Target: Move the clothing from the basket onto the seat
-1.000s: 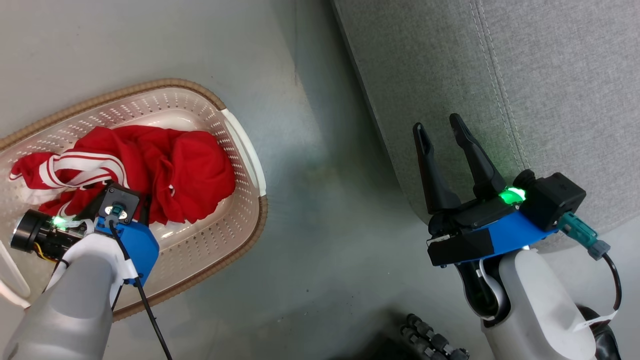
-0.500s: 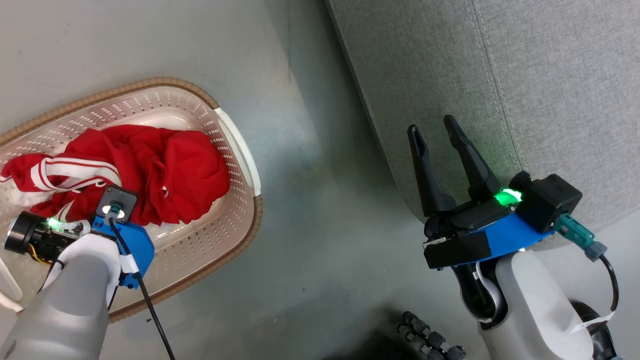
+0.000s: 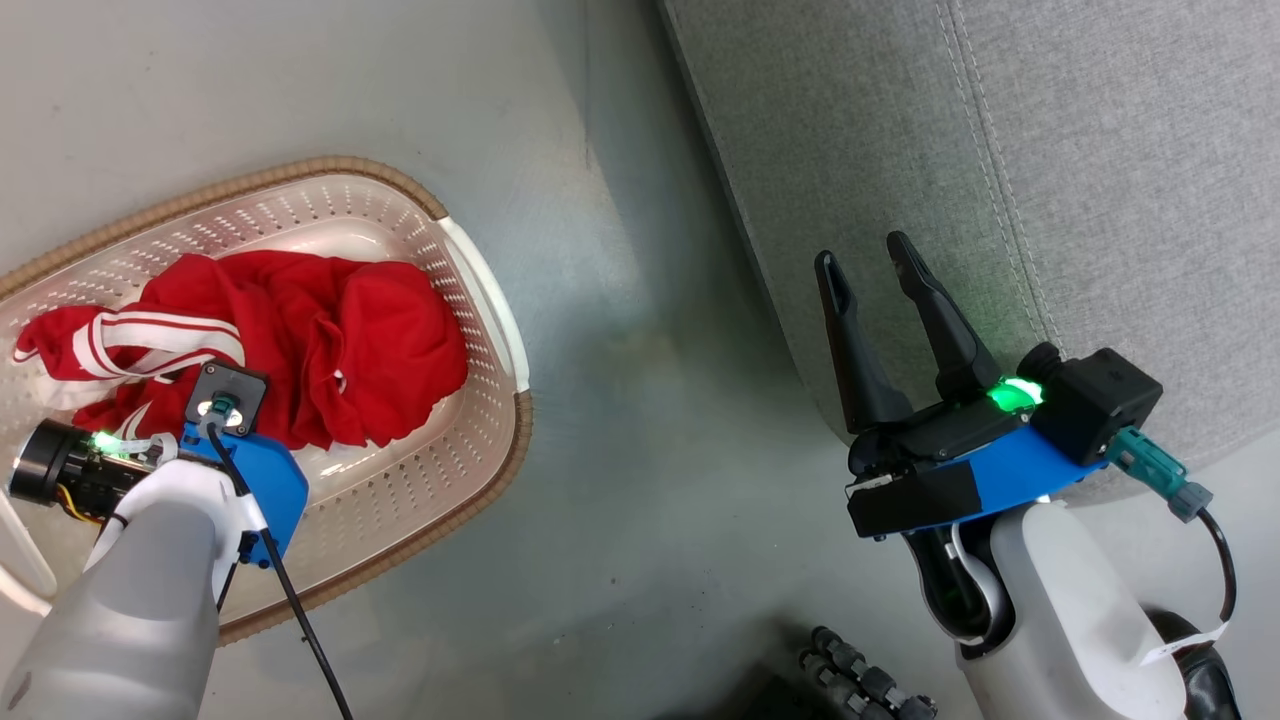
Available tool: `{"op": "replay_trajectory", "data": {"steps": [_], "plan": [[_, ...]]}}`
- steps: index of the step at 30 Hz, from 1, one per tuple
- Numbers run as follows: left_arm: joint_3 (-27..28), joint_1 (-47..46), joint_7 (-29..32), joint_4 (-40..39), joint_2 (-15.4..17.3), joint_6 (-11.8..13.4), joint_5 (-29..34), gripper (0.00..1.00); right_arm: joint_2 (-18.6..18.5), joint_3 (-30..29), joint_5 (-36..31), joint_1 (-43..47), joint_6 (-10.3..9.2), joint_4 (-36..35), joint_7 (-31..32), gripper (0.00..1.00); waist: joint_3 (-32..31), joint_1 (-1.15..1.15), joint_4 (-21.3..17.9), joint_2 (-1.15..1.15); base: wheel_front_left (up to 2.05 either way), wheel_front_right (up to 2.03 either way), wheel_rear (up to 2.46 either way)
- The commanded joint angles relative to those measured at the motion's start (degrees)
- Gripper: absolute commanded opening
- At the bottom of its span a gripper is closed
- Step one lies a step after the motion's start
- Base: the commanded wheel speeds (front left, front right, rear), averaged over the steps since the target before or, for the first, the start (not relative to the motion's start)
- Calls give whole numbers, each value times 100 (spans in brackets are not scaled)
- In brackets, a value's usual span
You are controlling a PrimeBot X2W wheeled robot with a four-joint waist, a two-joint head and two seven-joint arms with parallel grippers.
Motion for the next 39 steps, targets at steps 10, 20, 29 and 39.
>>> {"op": "replay_trajectory", "data": {"steps": [10, 20, 29, 39], "plan": [[-8, -127, -76, 72, -114, -40, -180, 0, -9, -57, -92, -130, 2, 45, -19, 100, -148, 0, 149, 0, 0, 0, 0], [44, 172, -326, 99, -446, -158, -445, 0, -11, -210, -302, 24, 2, 206, -19, 100, -919, 0, 519, 0, 0, 0, 0], [47, 553, -443, 71, -666, -224, -616, 0, -12, -259, -429, 304, 2, 465, -19, 100, -1808, 0, 822, 0, 0, 0, 0], [151, 1141, -475, -318, -913, -307, -914, 0, -12, -376, -545, 684, 3, 725, -19, 100, -2844, 0, 1129, 0, 0, 0, 0]]}}
